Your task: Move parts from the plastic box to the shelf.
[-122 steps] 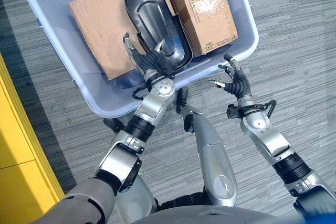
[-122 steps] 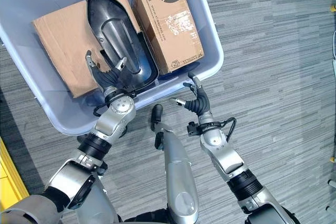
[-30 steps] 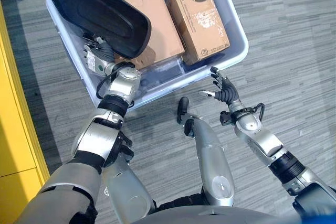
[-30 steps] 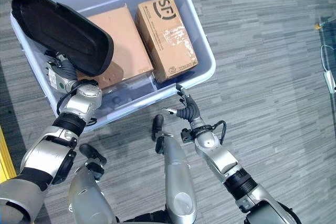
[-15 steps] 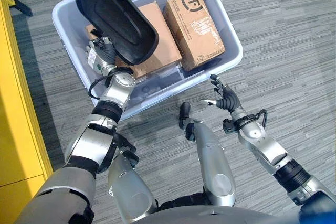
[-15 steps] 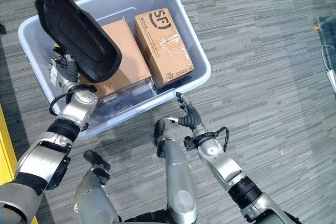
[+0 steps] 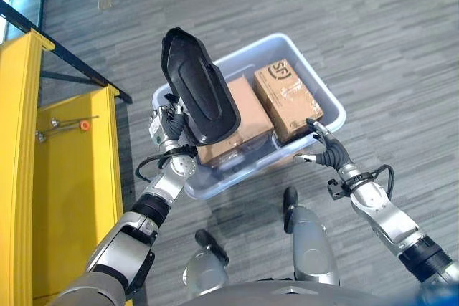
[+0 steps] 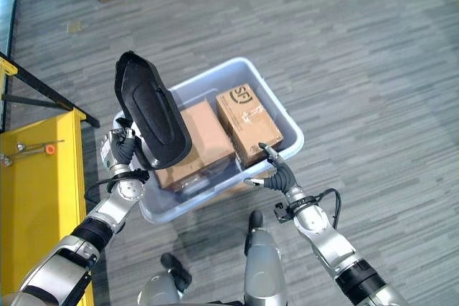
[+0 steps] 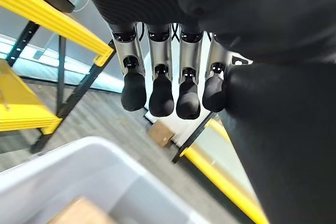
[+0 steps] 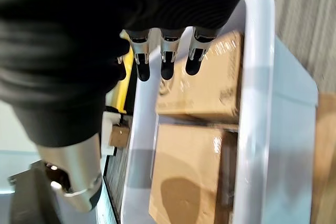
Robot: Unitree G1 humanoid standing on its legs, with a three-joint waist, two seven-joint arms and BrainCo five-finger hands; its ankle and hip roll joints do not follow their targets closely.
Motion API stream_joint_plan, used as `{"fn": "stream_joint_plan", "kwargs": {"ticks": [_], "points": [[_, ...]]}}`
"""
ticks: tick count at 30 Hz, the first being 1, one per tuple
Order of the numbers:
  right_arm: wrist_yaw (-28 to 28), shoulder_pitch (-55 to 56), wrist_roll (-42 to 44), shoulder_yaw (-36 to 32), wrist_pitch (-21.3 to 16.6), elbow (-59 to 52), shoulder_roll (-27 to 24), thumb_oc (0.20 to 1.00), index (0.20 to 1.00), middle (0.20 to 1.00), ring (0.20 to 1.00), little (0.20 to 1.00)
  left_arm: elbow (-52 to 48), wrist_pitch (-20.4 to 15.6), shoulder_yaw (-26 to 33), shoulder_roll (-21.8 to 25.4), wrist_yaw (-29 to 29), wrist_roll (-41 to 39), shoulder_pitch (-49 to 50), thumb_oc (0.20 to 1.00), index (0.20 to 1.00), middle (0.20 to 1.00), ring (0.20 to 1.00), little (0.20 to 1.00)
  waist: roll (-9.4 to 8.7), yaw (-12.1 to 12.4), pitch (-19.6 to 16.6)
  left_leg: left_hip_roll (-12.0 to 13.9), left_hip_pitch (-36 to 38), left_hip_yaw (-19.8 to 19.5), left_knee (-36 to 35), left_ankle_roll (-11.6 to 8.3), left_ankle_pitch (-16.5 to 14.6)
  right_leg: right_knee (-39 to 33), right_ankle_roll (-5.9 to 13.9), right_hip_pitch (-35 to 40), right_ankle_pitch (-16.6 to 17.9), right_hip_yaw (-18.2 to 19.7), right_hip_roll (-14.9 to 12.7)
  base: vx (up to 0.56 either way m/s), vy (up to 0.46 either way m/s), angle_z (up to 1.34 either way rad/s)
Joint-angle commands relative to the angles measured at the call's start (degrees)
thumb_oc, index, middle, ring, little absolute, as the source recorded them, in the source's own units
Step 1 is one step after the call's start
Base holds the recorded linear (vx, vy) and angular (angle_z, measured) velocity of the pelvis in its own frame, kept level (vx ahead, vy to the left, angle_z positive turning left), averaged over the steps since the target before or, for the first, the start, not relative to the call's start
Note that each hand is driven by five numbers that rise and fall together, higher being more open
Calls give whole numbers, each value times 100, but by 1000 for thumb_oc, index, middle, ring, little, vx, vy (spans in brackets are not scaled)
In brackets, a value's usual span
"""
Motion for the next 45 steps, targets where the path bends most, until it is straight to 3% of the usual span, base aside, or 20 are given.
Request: {"fn": "stream_joint_plan", "kwargs": {"ticks": [1,12,22,31,33,44,45], "points": [[49,-35,-209,76,-213,-381,276,1000,1000,1000,1000,1000,-477,-178,238,306,143,-25,-161,200,200,200,200,200,-363,-143,308,311,-582,-216,784,-300,276,-731,91,903,-445,-405,277,97,59,8],[69,183,-377,59,-74,-353,276,1000,1000,1000,1000,1000,-968,-179,190,364,128,234,104,200,200,200,200,200,-384,-71,13,87,-233,-238,503,-172,138,-1042,170,1417,-310,-391,243,36,35,0],[556,381,-302,80,-2,-219,482,1000,1000,1000,1000,1000,-1534,-301,373,405,-73,424,750,200,200,200,200,200,-321,153,-404,-220,23,-409,226,-55,-53,-1213,250,1811,-215,-461,80,20,72,5],[1158,417,-131,146,-205,-263,558,1000,1000,1000,1000,1000,-2100,-437,632,570,-451,696,1262,200,200,200,200,200,-304,430,-679,-570,220,-655,-125,75,-273,-1305,373,2032,-100,-539,-87,-17,124,22],[1324,355,-144,150,-205,-355,609,1000,1000,1000,1000,1000,-2359,-492,741,668,-669,828,1509,200,200,200,200,200,-275,589,-765,-737,325,-796,-321,119,-285,-1327,448,2120,-77,-594,-144,-48,257,23],[1222,181,-353,158,-11,-447,782,1000,1000,1000,1000,1000,-2682,-620,1005,762,-1020,928,2002,200,200,200,200,200,-229,970,-949,-1116,544,-1075,-780,297,-275,-1465,691,2297,91,-828,-377,-33,184,27],[1071,124,-388,145,137,-491,854,1000,1000,1000,1000,1000,-2723,-648,1026,751,-1105,1040,2056,200,200,200,200,200,-211,1064,-988,-1280,645,-1086,-922,411,-288,-1413,809,2292,153,-954,-502,-113,425,37]]}}
